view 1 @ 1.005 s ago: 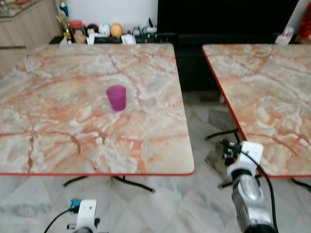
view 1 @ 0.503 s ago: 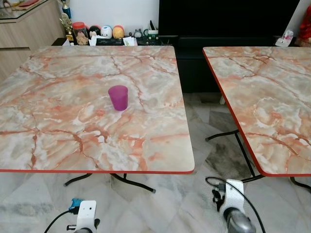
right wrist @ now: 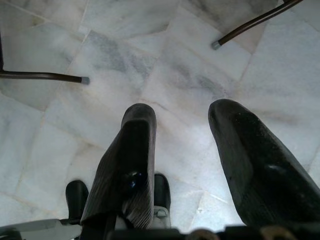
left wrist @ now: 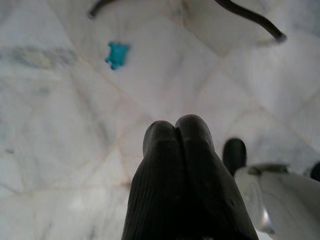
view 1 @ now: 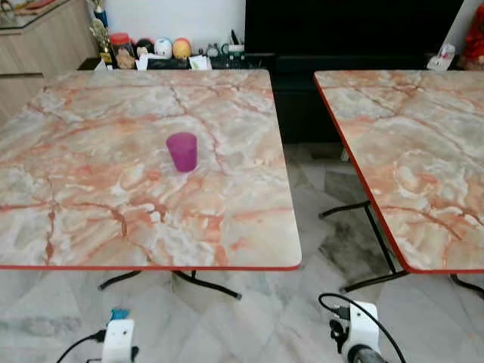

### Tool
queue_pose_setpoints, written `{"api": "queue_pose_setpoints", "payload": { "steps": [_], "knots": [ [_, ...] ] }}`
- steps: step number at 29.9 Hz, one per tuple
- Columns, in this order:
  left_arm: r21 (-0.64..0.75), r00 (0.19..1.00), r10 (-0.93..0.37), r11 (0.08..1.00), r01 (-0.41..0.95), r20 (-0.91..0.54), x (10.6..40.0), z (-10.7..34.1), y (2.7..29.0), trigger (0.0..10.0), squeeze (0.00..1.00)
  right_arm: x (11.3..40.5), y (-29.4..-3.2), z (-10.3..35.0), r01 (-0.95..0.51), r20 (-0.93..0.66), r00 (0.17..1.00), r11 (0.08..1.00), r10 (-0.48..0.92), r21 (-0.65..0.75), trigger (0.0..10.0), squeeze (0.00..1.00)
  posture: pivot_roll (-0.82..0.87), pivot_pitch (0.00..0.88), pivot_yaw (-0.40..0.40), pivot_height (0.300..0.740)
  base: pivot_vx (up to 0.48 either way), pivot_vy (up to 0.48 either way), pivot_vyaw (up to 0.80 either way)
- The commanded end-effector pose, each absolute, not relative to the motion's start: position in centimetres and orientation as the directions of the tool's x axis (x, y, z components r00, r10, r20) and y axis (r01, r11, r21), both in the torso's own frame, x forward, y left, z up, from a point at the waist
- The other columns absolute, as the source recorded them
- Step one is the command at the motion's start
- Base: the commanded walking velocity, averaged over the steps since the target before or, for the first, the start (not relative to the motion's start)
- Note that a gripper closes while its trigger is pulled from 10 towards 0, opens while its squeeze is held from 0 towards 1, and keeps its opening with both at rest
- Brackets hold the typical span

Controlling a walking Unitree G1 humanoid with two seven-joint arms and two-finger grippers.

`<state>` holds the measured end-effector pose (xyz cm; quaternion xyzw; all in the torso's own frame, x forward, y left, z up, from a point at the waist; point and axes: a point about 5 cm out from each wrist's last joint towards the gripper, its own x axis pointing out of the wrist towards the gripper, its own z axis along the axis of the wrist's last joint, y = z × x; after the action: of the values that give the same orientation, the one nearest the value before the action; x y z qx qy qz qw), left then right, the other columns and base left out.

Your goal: Setting the table

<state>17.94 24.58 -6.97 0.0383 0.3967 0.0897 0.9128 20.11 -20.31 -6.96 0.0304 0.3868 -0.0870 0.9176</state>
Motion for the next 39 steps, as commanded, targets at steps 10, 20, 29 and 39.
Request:
{"api": "queue_pose_setpoints", "payload": {
  "steps": [10,20,29,39],
  "knots": [
    [0.129,0.893,0.188,0.981,-0.147,-0.410,17.4,-2.0,27.1,10.0,0.00,19.4,-20.5,-7.3,0.210,-0.722,0.678,0.978,-0.143,0.004,10.0,0.00,0.11,0.056,0.015,0.740,0.000,0.000,0.00],
    [0.124,0.936,0.205,0.977,-0.175,-0.287,12.1,3.2,25.6,10.0,0.00,19.5,-20.5,-7.3,0.197,-0.725,0.676,0.980,-0.132,0.005,10.0,0.00,0.16,0.070,0.007,0.740,0.000,0.000,0.00],
    [0.194,0.916,0.370,0.898,-0.395,0.154,17.6,14.9,26.6,10.0,0.00,19.5,-20.4,-7.3,0.181,-0.737,0.664,0.984,-0.123,-0.001,10.0,0.00,0.20,0.062,-0.006,0.740,0.000,0.000,0.00],
    [-0.015,0.977,0.052,0.999,-0.050,0.205,26.4,17.3,20.4,10.0,0.00,19.7,-20.3,-7.3,0.224,-0.742,0.644,0.973,-0.185,-0.048,10.0,0.00,0.17,0.055,0.001,0.740,0.000,0.000,0.00]
  ]
}}
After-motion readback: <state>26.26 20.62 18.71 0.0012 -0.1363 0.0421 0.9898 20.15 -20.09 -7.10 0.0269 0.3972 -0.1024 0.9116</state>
